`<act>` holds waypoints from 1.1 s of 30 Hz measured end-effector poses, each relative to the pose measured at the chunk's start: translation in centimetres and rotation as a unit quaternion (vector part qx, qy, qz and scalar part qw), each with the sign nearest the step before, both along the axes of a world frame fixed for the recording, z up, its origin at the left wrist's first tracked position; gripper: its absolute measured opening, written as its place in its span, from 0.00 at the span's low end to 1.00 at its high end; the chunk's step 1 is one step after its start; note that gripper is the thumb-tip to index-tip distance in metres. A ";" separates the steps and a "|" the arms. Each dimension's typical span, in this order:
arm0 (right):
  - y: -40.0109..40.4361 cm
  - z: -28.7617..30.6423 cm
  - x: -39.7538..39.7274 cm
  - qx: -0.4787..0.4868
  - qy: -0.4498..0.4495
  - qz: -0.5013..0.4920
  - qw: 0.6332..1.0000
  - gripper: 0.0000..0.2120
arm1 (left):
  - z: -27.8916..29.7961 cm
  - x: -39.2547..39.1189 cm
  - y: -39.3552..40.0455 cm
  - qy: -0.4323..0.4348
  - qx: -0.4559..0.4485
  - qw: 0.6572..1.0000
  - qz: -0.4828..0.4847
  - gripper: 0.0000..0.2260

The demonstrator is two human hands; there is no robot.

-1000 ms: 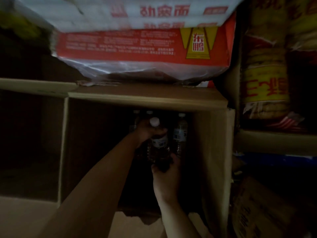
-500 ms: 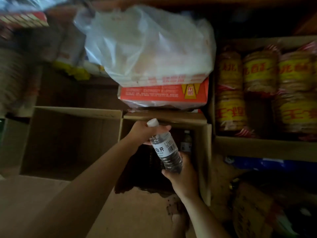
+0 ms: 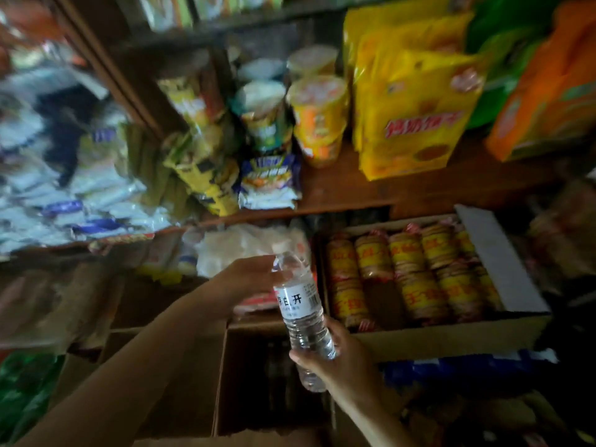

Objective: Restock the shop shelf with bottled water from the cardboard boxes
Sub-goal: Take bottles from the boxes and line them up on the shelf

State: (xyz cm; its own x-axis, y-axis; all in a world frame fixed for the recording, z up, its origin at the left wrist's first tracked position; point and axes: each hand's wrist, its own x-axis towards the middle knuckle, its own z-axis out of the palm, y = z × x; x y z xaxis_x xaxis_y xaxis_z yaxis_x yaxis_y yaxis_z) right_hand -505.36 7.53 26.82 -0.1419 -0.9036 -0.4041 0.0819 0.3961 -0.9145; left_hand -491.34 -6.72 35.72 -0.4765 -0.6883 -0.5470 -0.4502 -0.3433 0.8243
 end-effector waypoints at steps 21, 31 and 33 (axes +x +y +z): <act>18.1 30.7 -31.5 -0.161 0.099 -0.242 0.952 0.21 | 32.5 -37.7 16.6 0.225 -0.155 0.936 -0.222 0.16; 29.0 41.1 -38.9 -0.226 0.193 -0.375 0.878 0.29 | 44.1 -48.6 27.3 0.301 -0.221 0.862 -0.343 0.32; 31.3 42.5 -39.3 -0.233 0.207 -0.395 0.864 0.27 | 45.6 -49.7 29.3 0.312 -0.225 0.847 -0.368 0.32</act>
State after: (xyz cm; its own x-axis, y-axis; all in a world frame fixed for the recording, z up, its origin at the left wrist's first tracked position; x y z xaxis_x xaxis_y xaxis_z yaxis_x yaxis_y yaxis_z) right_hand -544.68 38.79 69.33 -0.8343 -0.5094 0.2111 -0.2140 -0.0536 -0.9754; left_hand -541.06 22.62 81.33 -0.9663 -0.1521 0.2076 0.1649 0.2535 0.9532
